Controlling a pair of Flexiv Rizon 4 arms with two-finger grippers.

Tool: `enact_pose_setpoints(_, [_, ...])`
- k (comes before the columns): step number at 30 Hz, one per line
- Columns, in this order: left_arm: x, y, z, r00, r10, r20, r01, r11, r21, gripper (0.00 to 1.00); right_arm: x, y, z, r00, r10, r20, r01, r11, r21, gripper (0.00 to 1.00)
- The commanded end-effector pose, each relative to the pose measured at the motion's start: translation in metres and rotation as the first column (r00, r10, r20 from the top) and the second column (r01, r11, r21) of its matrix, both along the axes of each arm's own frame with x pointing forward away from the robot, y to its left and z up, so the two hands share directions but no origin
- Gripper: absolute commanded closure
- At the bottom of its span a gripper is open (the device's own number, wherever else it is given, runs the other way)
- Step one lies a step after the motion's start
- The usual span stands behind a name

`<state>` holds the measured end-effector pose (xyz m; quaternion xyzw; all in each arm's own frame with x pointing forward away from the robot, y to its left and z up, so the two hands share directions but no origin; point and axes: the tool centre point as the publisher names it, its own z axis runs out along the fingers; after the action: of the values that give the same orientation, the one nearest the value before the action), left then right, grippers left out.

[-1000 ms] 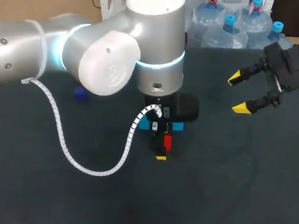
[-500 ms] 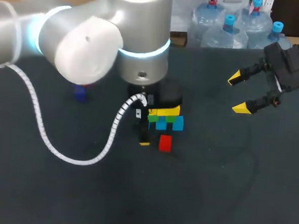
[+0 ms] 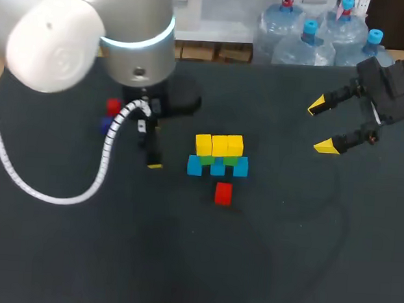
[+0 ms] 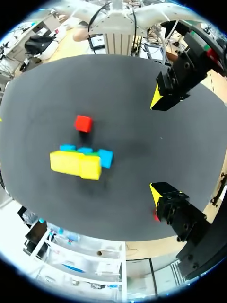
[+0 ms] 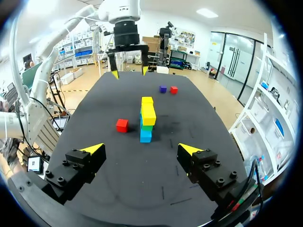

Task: Place the blue cubes, place green cubes on the blue cubes, place the yellow cubes on the green cubes, then place the red cubes on the yellow cubes, and place purple cube on the red cubes.

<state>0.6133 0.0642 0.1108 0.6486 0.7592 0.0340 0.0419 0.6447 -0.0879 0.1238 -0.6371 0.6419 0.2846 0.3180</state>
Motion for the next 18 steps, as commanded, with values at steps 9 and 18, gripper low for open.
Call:
enact_pose_setpoints(9, [0.068, 0.035, -0.005, 0.998, 0.031, -0.052, -0.034, 0.998, -0.049, 0.0, 0.0, 0.0, 0.0, 1.0, 0.0, 0.001, 0.0, 1.0, 0.001, 0.0])
enact_pose_setpoints(18, [0.12, 0.052, -0.014, 0.992, 0.046, -0.118, -0.046, 0.999, 0.005, 0.0, 0.0, 0.0, 0.0, 1.0, 0.0, 0.001, 0.0, 1.0, 0.001, 0.0])
